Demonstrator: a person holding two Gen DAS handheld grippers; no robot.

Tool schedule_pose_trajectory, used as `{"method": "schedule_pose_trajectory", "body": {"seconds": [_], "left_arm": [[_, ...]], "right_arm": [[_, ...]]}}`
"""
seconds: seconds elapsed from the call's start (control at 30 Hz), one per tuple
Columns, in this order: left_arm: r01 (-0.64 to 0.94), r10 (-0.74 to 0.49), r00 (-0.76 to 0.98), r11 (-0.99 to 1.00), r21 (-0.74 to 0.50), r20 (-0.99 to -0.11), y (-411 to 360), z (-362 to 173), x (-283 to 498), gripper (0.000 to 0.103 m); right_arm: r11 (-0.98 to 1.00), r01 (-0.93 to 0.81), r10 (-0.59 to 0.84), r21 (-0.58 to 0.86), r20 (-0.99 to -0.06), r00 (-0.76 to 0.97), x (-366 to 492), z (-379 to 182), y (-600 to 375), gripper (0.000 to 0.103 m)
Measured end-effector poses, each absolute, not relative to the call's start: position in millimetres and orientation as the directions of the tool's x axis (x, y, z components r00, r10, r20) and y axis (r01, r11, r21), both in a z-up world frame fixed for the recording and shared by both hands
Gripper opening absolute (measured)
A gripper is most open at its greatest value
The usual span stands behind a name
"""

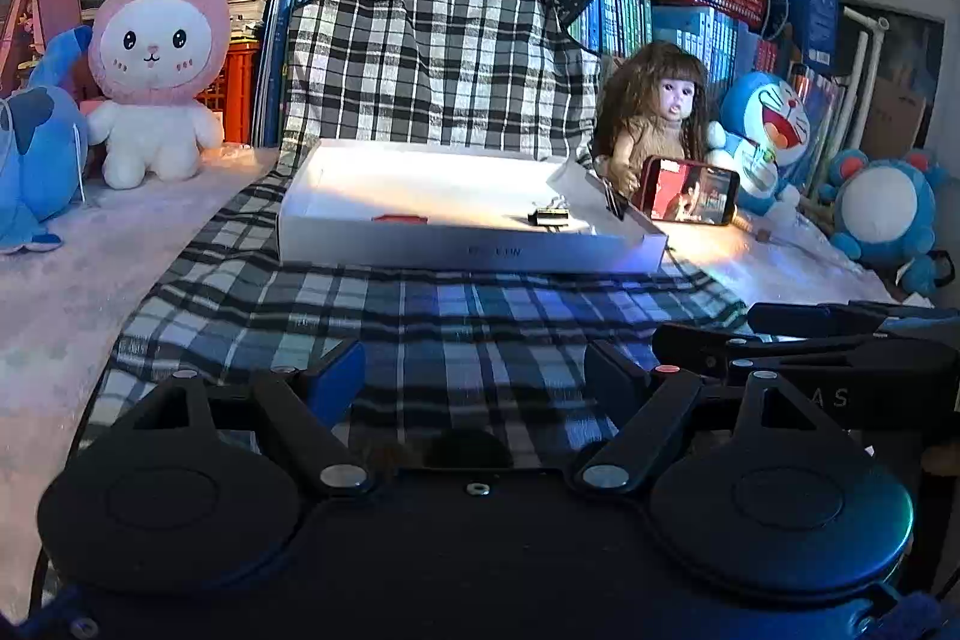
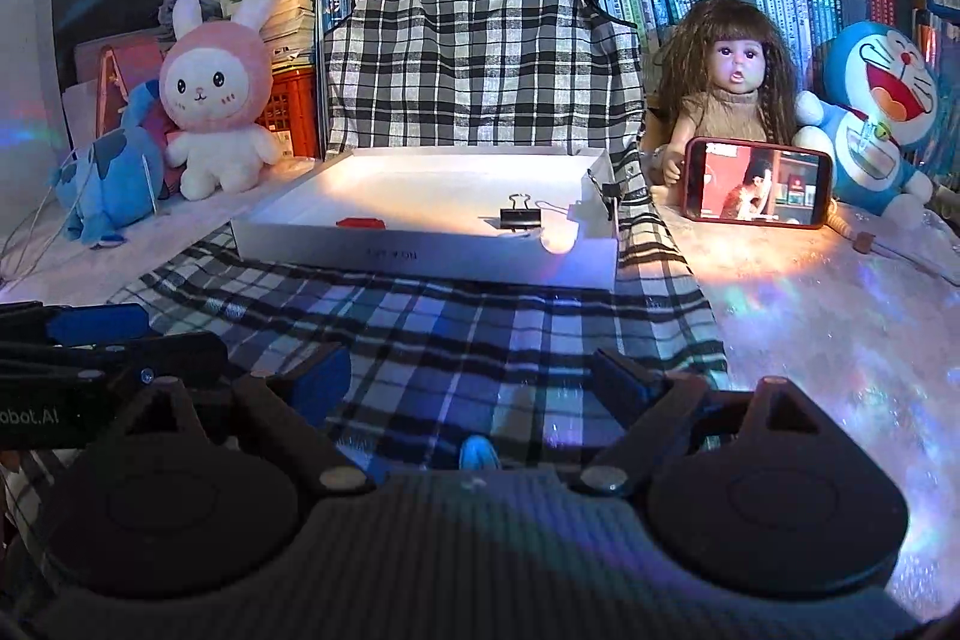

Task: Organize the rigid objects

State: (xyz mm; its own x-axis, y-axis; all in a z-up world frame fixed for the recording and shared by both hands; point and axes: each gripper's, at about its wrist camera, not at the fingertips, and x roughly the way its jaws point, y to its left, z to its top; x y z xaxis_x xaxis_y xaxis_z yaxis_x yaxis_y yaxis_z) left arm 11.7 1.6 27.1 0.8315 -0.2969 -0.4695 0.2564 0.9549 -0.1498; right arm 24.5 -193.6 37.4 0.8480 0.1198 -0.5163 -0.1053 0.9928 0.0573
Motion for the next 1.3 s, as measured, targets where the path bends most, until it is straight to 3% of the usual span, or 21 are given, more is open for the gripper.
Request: {"method": "schedule_pose_trajectory", "body": {"seconds": [0.83,0.93,1.07,1.3], "left_arm": [[0.249,-0.259,0.839,0.965,-0.085,-0.479,4.6,-0.4,-33.3,0.079],[0.25,-0.267,0.836,0.963,-0.101,-0.48,6.7,-1.6,-32.8,0.073],[0.248,-0.266,0.837,0.963,-0.102,-0.479,7.7,-1.7,-31.8,0.053],[0.282,-0.299,0.822,0.953,-0.108,-0.485,4.4,-2.9,-29.8,0.043]], "right_arm": [[0.99,-0.135,0.1,-0.039,-0.482,0.871,-29.5,16.4,-174.6,0.093],[0.99,-0.137,0.113,-0.013,-0.488,0.866,-30.0,14.7,-176.4,0.093],[0.99,-0.144,0.121,-0.01,-0.488,0.865,-31.6,12.8,-176.2,0.093],[0.982,-0.186,0.156,-0.013,-0.495,0.855,-33.2,9.7,-168.7,0.085]]}}
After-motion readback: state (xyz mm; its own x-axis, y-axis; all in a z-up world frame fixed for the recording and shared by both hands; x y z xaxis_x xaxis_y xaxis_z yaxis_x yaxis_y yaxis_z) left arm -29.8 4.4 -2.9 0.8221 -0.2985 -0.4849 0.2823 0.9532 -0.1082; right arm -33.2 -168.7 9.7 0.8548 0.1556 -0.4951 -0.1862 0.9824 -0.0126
